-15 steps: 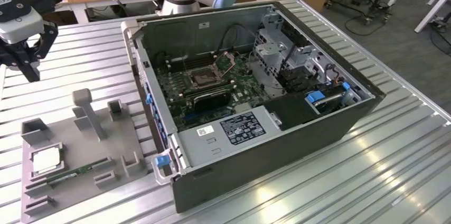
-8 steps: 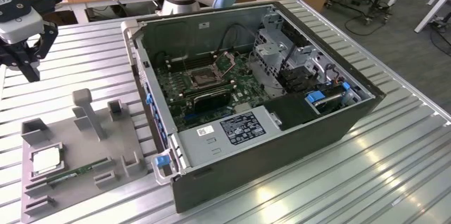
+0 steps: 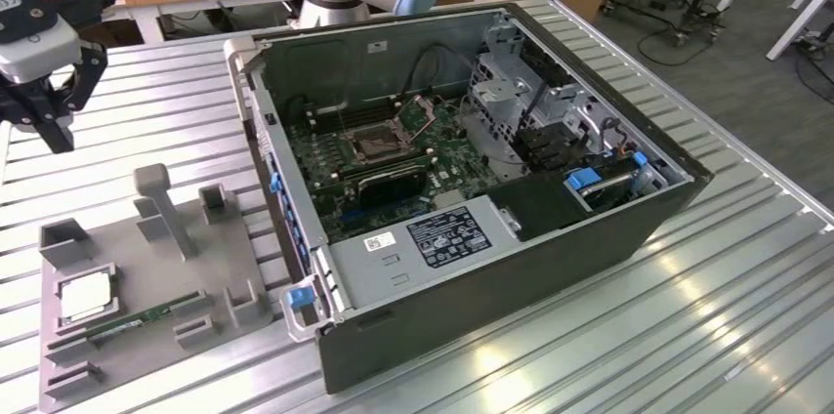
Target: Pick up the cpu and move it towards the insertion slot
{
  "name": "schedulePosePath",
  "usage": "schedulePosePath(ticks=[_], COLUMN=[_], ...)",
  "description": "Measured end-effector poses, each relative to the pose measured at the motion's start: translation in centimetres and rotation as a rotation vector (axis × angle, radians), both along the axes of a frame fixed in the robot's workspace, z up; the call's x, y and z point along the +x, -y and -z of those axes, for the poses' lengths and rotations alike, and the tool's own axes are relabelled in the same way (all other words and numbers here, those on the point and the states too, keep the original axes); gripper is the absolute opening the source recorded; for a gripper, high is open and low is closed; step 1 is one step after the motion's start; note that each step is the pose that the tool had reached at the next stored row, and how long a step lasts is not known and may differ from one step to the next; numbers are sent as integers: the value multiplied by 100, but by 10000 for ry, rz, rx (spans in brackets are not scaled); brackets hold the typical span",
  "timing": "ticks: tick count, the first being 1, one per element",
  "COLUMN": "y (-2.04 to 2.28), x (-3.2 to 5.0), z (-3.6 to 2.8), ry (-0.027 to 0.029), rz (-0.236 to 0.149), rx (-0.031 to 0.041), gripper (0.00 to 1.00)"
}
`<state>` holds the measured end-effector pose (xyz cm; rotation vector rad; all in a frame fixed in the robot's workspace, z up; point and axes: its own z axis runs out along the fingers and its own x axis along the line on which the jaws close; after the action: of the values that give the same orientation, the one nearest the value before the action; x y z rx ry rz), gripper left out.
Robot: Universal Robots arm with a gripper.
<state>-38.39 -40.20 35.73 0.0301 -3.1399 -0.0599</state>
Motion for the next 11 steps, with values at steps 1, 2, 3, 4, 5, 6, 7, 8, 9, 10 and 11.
schedulePosePath(ticks=[1,2,3,4,5,6,7,8,9,10,11], y=[3,4,4,5,6,7,7,7,7,7,7], x=[0,0,0,0,-2,-6,-12,-20,-28,-36,-44], z=[0,0,0,1,1,2,3,4,4,5,6], ry=[0,0,1,2,1,1,1,2,1,1,1], rz=[1,2,3,2,1,0,0,1,1,1,1], rx=[0,0,1,1,0,0,1,0,0,0,0], gripper=[11,11,11,11,11,11,11,11,11,11,11])
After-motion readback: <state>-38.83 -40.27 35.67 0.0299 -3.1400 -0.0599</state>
